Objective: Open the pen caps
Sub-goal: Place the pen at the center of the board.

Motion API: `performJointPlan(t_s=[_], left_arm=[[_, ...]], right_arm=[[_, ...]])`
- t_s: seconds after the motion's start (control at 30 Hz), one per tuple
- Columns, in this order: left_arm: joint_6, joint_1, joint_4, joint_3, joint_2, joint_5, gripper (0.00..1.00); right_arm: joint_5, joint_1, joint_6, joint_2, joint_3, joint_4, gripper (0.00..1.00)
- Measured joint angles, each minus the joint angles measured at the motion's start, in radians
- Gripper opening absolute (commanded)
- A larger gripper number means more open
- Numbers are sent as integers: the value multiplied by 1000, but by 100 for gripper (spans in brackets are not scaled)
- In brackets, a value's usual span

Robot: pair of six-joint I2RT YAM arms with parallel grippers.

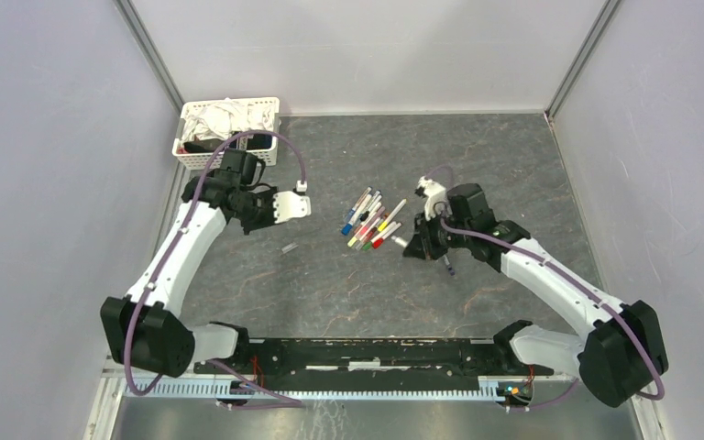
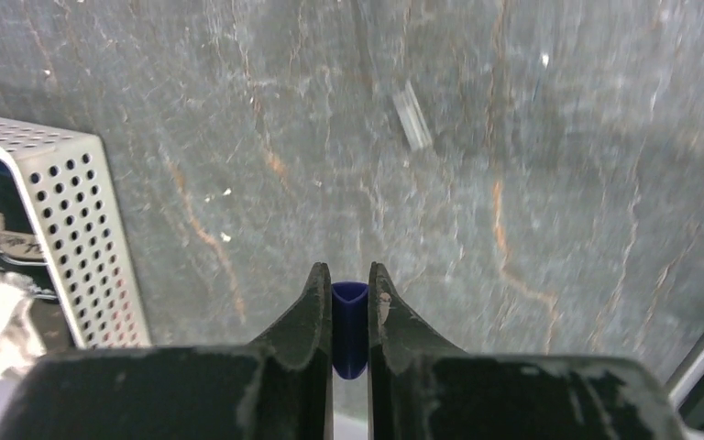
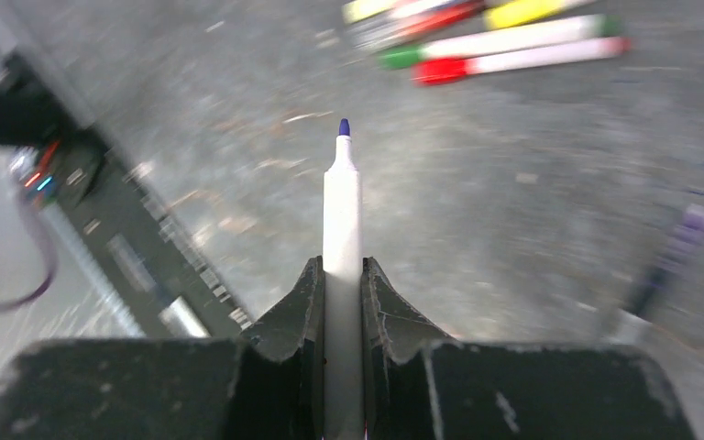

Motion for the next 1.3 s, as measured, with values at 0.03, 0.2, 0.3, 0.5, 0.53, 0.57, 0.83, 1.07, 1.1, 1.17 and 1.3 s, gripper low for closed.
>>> performJointPlan(t_s=[0.03,0.2,0.3,0.5,0.53,0.57,0.83,1.07,1.1,1.17,1.3], left_arm=[[-41,-3,17,3,17,20,8],[-180,-58,129,-64,48,33,8],[-241,-136,205,-162,65,7,8],[-343,-190,327,-208,213,-39,12],[-356,-189,352,-208,237,-47,13],[-367,-189,372,-208,256,-52,14],[-405,-189,467,-239,311,-87,29],[-420,-189,502,-290,322,-96,34],[-426,-190,512,-294,325,-98,35],[-431,-190,527,-297,329,-100,37],[-455,-190,550,-298,329,-108,44]], right_arm=[[58,-23,0,-4,5,0,0],[365,-117,4,-40,0,3,0],[515,-145,7,-55,-26,29,0],[704,-202,14,-7,-119,78,0],[724,-208,16,7,-131,82,0],[743,-214,18,23,-142,86,0],[817,-219,36,110,-197,135,0],[856,-219,43,171,-212,183,11],[861,-219,43,176,-212,193,14],[864,-219,43,182,-211,206,23],[861,-219,51,184,-212,215,25]])
